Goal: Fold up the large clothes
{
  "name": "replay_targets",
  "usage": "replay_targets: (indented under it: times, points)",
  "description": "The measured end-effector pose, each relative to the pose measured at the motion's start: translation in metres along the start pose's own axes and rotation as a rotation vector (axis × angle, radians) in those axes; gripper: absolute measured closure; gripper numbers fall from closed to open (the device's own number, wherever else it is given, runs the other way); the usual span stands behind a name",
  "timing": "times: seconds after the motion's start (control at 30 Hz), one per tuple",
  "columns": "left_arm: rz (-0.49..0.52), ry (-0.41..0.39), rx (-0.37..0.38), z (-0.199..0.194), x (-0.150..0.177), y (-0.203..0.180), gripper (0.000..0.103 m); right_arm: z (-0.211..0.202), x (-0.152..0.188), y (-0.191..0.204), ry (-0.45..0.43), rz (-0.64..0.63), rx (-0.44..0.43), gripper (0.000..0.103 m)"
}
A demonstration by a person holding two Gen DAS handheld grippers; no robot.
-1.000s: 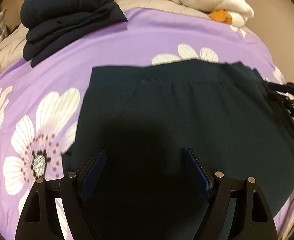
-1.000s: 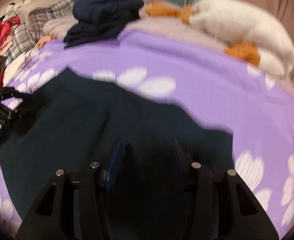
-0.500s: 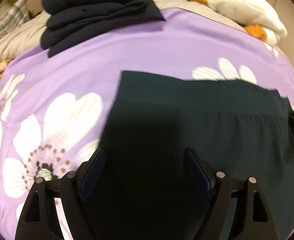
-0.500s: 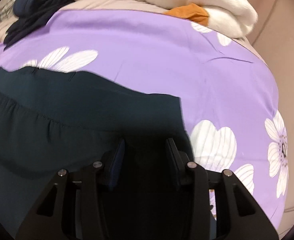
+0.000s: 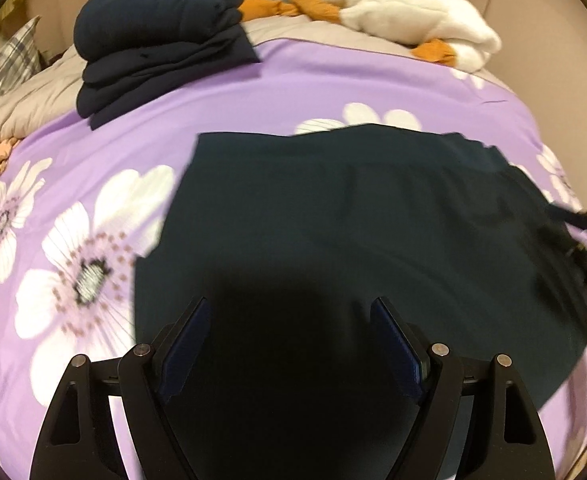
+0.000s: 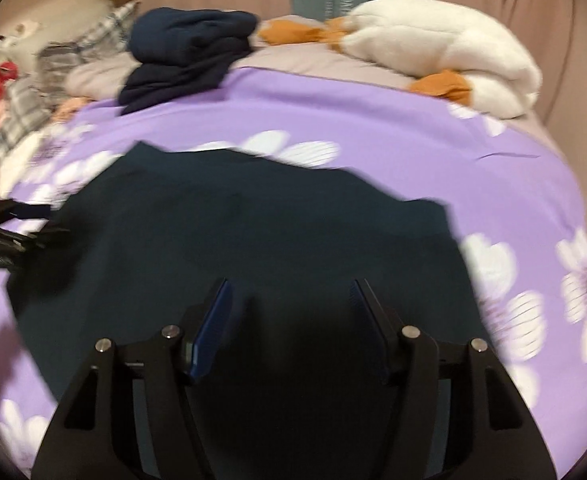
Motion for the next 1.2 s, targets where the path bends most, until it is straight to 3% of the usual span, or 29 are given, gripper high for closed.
replay_targets:
  times: [0.13,0.3,0.77,1.2]
  points:
    - [0.011,-0.01,-0.017,0.003,0.014,-0.022,0.021,0.02,0.022,0.031,0.032,-0.002,-0.032,0.042]
    - [0.029,0.006,-0.066,0.02,0.025,-0.027,0.017,0.036,0.048,0.04,0.102,-0.061,0.066,0.041]
    - [-0.034,0.015,-0.09,0.01,0.047,0.01,0.014,-0.032,0.086,-0.039,0.038,0.126,0.207,0.039]
    - [-0.071,0.002,-0.175,-0.009,0.066,0.032,0.014,-0.067,0.11,-0.063,0.0,0.24,0.277,0.035]
Point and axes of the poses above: each gripper's, at about its wrist camera, not at the fingertips, and z roughly the way its jaws point, y to its left, x to its underside, the point moved 2 cm from there along z, roughly the way its jaws point, and after that the axes turned 15 degrees about -x, right-handed, at the moved point
